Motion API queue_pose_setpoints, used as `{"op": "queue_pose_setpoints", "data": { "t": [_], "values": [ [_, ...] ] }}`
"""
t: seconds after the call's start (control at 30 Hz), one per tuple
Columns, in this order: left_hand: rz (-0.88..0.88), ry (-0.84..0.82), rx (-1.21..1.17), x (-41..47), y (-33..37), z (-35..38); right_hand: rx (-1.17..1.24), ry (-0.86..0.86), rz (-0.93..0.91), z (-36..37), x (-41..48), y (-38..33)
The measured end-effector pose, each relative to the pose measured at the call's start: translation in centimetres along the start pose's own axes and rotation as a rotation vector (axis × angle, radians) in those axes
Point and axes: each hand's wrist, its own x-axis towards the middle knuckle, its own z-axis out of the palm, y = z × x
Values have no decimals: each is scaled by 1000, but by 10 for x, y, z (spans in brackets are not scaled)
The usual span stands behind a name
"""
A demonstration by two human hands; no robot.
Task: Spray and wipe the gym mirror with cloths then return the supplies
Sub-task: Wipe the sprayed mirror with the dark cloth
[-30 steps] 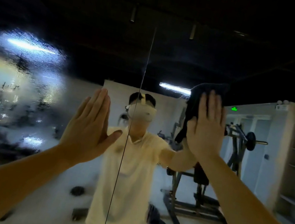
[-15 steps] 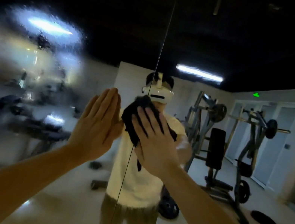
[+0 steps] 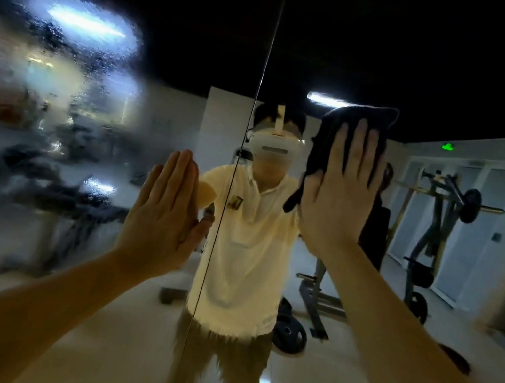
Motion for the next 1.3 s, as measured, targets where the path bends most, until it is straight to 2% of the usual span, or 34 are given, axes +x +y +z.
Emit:
{"op": "queue_pose_setpoints", "data": {
  "t": [0.07, 0.17, 0.27, 0.4, 0.53, 0.6, 0.73, 0.83, 0.9, 0.93, 1.07, 1.17, 1.3],
  "values": [
    [10, -30, 23, 1, -2, -4, 16, -23, -97, 5, -13, -26],
    [19, -45, 31, 0, -2, -10, 53, -124, -405, 17, -55, -57],
    [-29, -47, -44, -16, 2, -11, 79, -185, -621, 31, -111, -70],
    [-39, -67, -131, -62, 17, -3, 46, -330, -825, 42, -180, -56],
    [-25, -107, -191, -95, 33, 3, -40, -386, -1042, 40, -192, -12],
    [-31, -133, -160, -100, 30, 5, -52, -326, -980, 31, -175, 14],
    [-108, -221, -113, -100, 33, 10, -15, -209, -514, 14, -126, 42],
    [-120, -198, -119, -100, 40, 13, 40, -131, -229, 17, -123, 26],
    [-107, -206, -116, -101, 37, 13, 83, -92, -176, 26, -136, 3],
    [-92, -210, -110, -102, 35, 13, 100, -88, -210, 31, -145, -9],
    [-54, -254, -125, -102, 23, 8, 129, -143, -541, 50, -191, -48],
    [-36, -206, -127, -108, 25, 7, 98, -189, -683, 64, -229, -65],
    [-139, -181, -155, -141, 45, 18, 102, -349, -835, 65, -276, -63]
  ]
}}
